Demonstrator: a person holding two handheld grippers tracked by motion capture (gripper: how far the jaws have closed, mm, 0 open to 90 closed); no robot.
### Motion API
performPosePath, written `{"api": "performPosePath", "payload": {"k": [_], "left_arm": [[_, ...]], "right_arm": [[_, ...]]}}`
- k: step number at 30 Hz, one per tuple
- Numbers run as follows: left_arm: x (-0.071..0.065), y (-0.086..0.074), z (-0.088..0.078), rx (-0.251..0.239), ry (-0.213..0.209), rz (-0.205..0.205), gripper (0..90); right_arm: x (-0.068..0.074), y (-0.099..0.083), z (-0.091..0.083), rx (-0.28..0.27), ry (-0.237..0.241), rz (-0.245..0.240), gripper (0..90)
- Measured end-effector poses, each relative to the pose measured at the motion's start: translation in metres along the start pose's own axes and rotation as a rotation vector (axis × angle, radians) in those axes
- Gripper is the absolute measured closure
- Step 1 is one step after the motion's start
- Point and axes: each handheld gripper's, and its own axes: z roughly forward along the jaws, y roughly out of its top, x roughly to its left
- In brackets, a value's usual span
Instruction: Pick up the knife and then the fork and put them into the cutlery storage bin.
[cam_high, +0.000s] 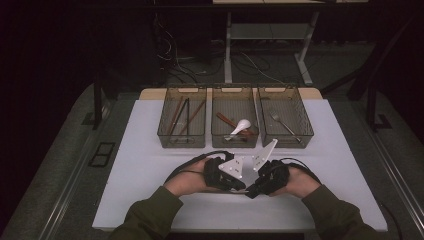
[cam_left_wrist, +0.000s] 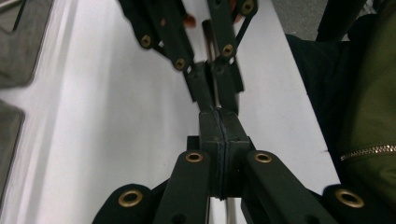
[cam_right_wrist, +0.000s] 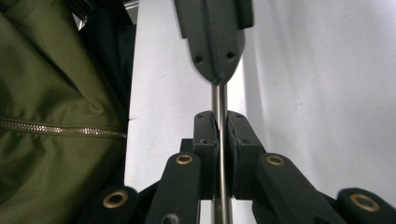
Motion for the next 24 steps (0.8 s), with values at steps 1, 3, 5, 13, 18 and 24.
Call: {"api": "performPosePath", "payload": {"k": [1,3,5,13,18,24], "left_arm": [[0.001,-0.001,-0.001,-0.006,0.006,0.000,89.2],[0.002,-0.003,-0.003,-0.018,0.014,-0.007,89.1],[0.003,-0.005,-0.006,-0.033,0.025,-0.022,89.1],[0.005,-0.022,-0.021,-0.119,0.095,-0.136,75.8],[0.002,-0.035,-0.037,-0.186,0.146,-0.225,67.0],[-0.005,-0.056,-0.053,-0.228,0.226,-0.318,56.6]], "right_arm": [[0.000,0.000,-0.001,-0.005,-0.019,-0.004,83.2],[0.000,0.000,-0.003,-0.005,-0.033,-0.004,83.2],[-0.001,-0.002,-0.005,-0.007,-0.057,-0.007,83.2],[-0.005,-0.009,-0.016,-0.012,-0.152,0.013,83.1],[-0.010,-0.017,-0.026,-0.030,-0.208,0.041,83.1],[-0.016,-0.025,-0.041,-0.062,-0.271,0.073,83.1]]}}
